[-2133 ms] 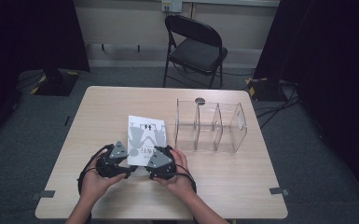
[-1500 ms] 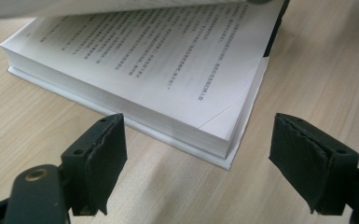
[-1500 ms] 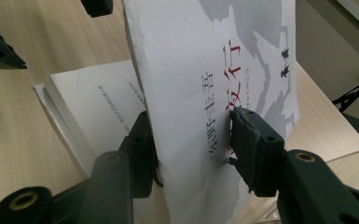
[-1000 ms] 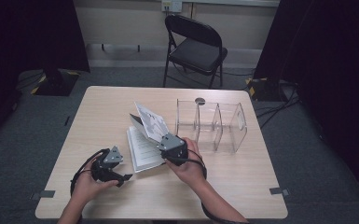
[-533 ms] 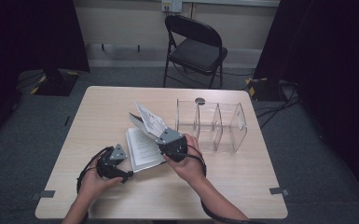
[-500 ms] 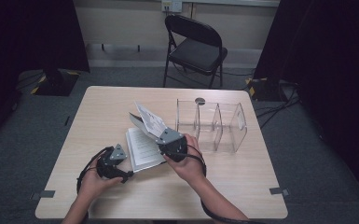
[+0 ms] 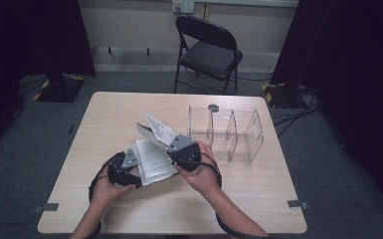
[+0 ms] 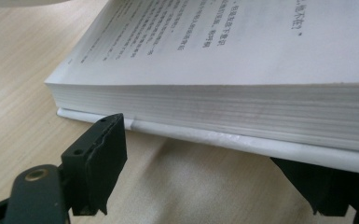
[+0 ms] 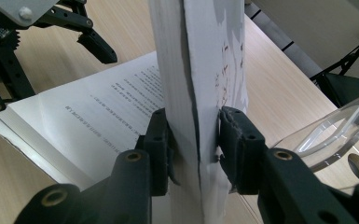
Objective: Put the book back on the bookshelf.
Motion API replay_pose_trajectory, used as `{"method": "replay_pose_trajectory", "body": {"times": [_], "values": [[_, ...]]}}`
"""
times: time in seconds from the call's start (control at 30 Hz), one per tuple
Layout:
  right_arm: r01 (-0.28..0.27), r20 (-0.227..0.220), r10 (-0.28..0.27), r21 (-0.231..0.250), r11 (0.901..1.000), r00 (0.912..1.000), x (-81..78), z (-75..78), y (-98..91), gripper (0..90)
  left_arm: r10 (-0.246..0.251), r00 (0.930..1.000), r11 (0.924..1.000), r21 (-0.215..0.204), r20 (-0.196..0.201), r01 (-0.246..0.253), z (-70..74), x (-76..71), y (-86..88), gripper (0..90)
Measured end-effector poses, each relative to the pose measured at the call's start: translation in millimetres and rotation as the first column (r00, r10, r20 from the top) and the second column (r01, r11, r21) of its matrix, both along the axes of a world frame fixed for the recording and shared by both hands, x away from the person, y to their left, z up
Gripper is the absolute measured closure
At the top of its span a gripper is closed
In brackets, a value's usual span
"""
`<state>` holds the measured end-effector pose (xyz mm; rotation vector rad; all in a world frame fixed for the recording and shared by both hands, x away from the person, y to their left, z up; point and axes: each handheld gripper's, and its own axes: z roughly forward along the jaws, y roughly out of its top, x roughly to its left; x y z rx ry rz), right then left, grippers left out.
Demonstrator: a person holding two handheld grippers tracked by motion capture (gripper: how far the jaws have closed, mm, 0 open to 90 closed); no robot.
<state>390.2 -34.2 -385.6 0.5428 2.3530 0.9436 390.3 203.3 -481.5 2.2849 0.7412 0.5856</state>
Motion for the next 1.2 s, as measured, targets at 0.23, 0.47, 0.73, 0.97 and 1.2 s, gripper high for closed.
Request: {"method": "replay_pose_trajectory", "body": {"times": [0.23, 0.47, 0.73, 0.97, 1.2], "values": [[-0.023, 0.001, 0.023, -0.022, 0.9995, 0.9997, 1.5, 4.3, 1.6, 64.1, -0.049, 0.997, 0.9982, 0.037, 0.06, 0.047, 9.8, -4.4, -4.6, 20.0], [-0.046, 0.003, 0.046, -0.05, 0.9977, 0.9989, 2.2, 7.4, 6.9, 63.1, -0.092, 0.9888, 0.9949, 0.054, 0.118, 0.086, 18.5, -8.3, -8.6, 28.9], [-0.073, 0.002, 0.073, -0.074, 0.9946, 0.9973, 1.8, 6.6, 9.5, 61.7, -0.154, 0.9738, 0.9816, 0.138, 0.167, 0.132, 21.1, -11.3, -13.6, 32.7], [-0.089, -0.002, 0.089, -0.078, 0.993, 0.996, 1.5, 6.3, 13.4, 59.5, -0.153, 0.9696, 0.9752, 0.188, 0.191, 0.117, 23.8, -16.8, -16.3, 45.1], [-0.126, -0.043, 0.123, -0.071, 0.9895, 0.9915, 0.4, 7.8, 19.7, 51.7, -0.143, 0.9696, 0.9772, 0.183, 0.199, 0.107, 32.1, -18.8, -11.1, 49.9]]}}
